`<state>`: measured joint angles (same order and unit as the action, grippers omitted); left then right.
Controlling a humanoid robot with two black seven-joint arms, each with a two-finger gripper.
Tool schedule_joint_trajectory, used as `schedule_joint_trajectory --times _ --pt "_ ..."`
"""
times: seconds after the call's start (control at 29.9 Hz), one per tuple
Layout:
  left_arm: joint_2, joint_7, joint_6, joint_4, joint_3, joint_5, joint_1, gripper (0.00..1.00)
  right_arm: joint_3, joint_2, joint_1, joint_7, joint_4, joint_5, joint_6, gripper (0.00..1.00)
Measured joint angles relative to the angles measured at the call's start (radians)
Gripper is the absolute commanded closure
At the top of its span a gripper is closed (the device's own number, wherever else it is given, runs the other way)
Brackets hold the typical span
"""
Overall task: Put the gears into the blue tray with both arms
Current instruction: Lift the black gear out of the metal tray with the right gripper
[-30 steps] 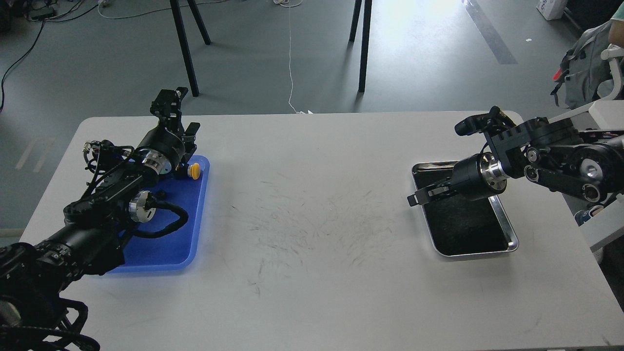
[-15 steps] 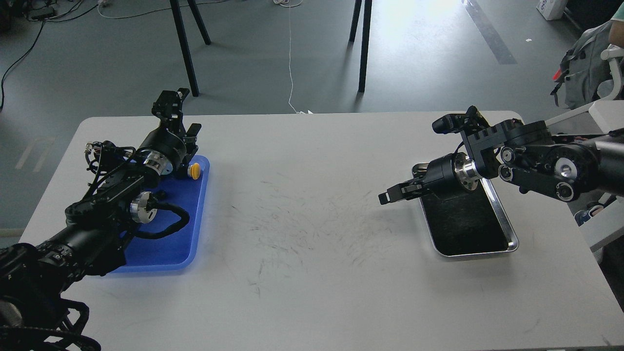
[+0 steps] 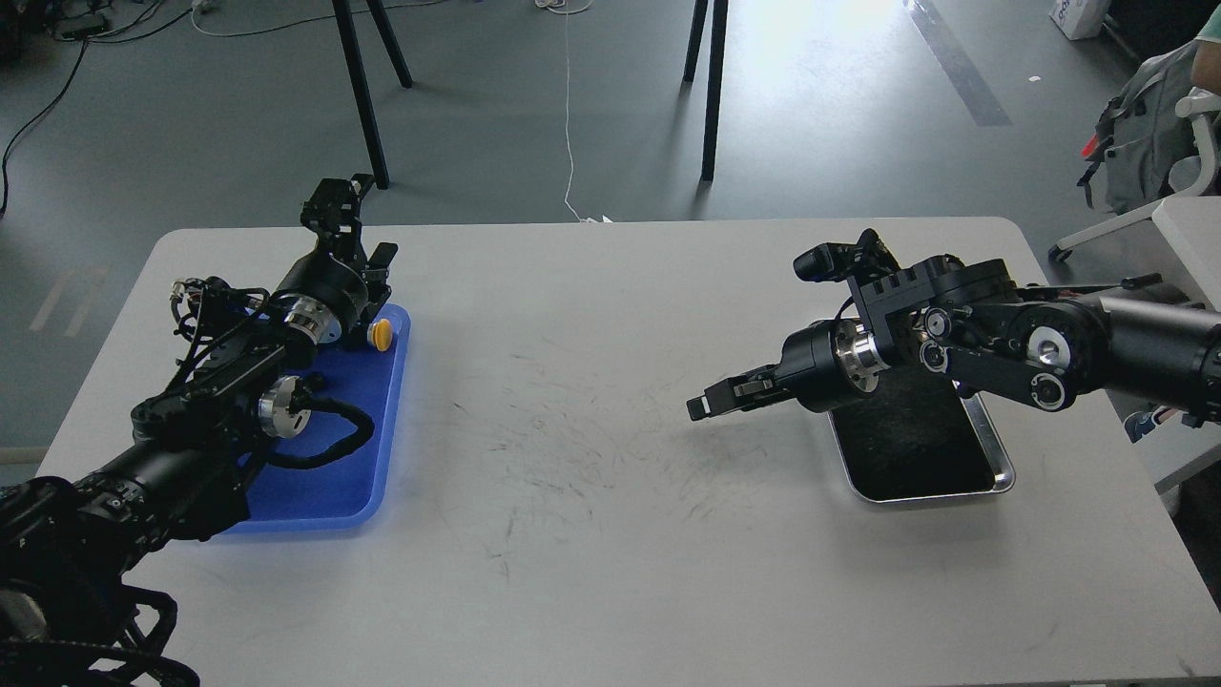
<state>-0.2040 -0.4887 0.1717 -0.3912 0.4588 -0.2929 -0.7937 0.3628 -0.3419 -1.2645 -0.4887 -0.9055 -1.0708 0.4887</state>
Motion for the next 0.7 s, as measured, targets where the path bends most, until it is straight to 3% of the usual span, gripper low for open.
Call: schedule_joint_trajectory --times 0.7 --pt "0.000 0.000 0.002 0.000 0.000 0.000 -0.001 0.02 -0.089 0.134 0.089 0.000 0.127 0.005 0.000 0.77"
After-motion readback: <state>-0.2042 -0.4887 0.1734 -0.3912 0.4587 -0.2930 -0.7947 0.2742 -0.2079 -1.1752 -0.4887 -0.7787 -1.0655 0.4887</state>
